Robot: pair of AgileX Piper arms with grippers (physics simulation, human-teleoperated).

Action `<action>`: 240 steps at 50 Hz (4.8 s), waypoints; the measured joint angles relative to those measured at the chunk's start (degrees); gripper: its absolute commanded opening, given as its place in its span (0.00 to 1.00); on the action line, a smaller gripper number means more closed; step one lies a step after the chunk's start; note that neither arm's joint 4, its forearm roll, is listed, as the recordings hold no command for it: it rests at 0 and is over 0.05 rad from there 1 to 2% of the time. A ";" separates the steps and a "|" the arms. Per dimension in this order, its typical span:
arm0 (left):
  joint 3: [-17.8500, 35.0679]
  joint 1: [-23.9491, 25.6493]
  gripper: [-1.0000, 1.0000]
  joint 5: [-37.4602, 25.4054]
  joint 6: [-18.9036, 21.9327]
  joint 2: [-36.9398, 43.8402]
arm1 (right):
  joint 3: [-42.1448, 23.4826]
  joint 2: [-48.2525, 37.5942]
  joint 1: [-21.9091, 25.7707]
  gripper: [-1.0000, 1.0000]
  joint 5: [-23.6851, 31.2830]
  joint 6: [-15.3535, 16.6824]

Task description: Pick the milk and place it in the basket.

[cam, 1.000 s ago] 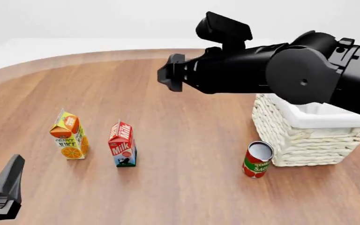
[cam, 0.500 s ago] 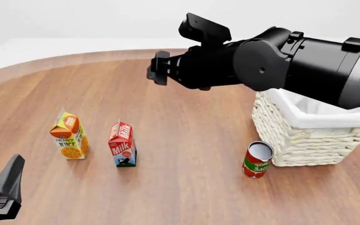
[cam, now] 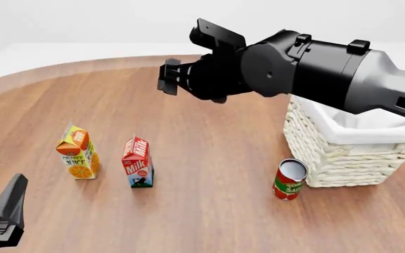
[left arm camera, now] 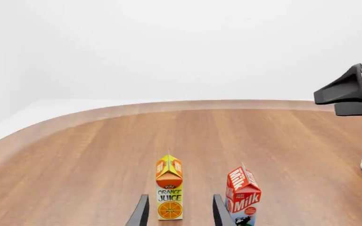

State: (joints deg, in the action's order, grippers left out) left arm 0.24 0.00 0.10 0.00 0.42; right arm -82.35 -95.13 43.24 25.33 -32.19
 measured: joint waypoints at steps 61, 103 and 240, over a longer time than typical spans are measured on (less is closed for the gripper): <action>0.00 0.00 1.00 0.00 0.00 0.00 | -9.79 -12.17 1.45 1.00 4.42 4.47; 0.00 0.00 1.00 0.00 0.00 0.00 | -14.60 -17.85 2.08 1.00 3.70 3.00; 0.00 0.00 1.00 0.00 0.00 0.00 | -17.28 -29.17 5.24 1.00 -0.40 -2.78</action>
State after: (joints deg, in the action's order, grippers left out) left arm 0.24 0.00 0.10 0.00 0.42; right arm -99.64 -124.30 48.48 24.92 -34.97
